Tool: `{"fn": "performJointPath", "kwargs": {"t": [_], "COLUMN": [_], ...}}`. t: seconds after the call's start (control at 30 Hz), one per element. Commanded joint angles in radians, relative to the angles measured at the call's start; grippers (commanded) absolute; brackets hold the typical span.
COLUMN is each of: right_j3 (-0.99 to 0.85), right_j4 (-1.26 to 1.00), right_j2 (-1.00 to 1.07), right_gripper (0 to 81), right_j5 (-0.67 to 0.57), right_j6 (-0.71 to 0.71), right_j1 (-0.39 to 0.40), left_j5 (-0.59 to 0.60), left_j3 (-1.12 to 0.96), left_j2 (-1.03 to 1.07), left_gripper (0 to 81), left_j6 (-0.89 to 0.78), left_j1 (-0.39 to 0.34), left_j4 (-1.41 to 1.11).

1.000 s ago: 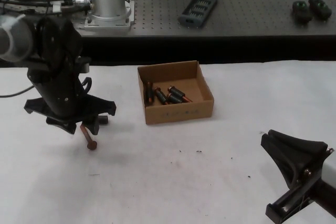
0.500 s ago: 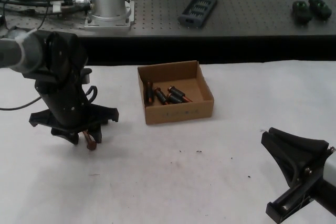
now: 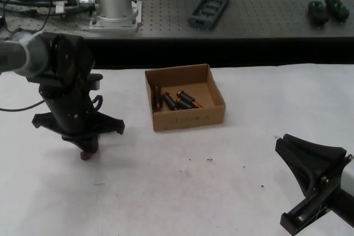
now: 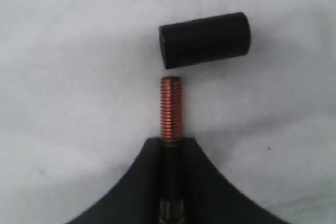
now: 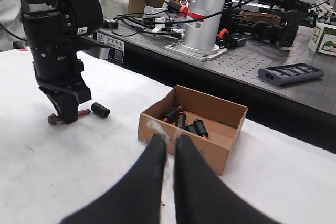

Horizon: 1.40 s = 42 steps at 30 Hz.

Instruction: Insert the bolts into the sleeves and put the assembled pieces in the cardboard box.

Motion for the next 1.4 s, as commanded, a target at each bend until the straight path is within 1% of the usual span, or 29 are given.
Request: {"fn": "performJointPath", "kwargs": {"t": [0.0,0.1,0.2,0.4,0.6,0.7,0.77,0.87,0.93,0.97,1.07,1.23,1.3,1.37], "right_j3": [-0.003,-0.003,-0.003,-0.003,-0.003,-0.003,-0.003,-0.003,-0.003,-0.003,-0.003,-0.003,-0.003,-0.003], "right_j4": [-0.039,-0.039,-0.039,-0.03,-0.016,-0.016,-0.011,-0.009,-0.009,-0.009,-0.009,-0.009,-0.009,-0.009], "right_j2": [-0.008,-0.008,-0.008,-0.008,-0.008,-0.008,-0.008,-0.008,-0.008,-0.008,-0.008,-0.008,-0.008,-0.008], "right_gripper": [6.6,6.6,6.6,6.6,6.6,6.6,6.6,6.6,6.6,6.6,6.6,6.6,6.6,6.6], "right_j5": [0.024,0.024,0.024,0.024,0.024,0.024,0.024,0.024,0.024,0.024,0.024,0.024,0.024,0.024], "right_j6": [0.01,0.01,0.01,0.01,0.01,0.01,0.01,0.01,0.01,0.01,0.01,0.01,0.01,0.01], "right_j1": [-0.003,-0.003,-0.003,-0.003,-0.003,-0.003,-0.003,-0.003,-0.003,-0.003,-0.003,-0.003,-0.003,-0.003], "left_j5": [0.026,0.026,0.026,0.034,0.034,0.038,0.074,0.172,0.249,0.265,0.244,0.123,0.05,-0.065], "left_j3": [0.002,0.002,0.002,0.002,0.002,0.002,0.002,0.002,0.002,0.002,0.002,0.004,0.004,0.004], "left_j2": [0.028,0.026,0.021,-0.034,-0.152,-0.214,-0.243,-0.278,-0.298,-0.306,-0.318,-0.318,-0.318,-0.318], "left_gripper": [0.4,0.7,0.7,0.7,0.7,0.7,0.7,0.7,0.7,0.7,0.7,0.7,0.7,0.7], "left_j6": [0.199,0.275,0.313,0.316,0.305,0.325,0.365,0.484,0.6,0.654,0.756,0.817,0.842,0.877], "left_j1": [-0.015,-0.017,-0.017,-0.019,-0.019,-0.022,-0.027,-0.045,-0.07,-0.083,-0.143,-0.284,-0.345,-0.414], "left_j4": [0.037,0.049,0.065,0.057,-0.005,-0.005,0.022,0.1,0.184,0.218,0.325,0.407,0.405,0.39]}}
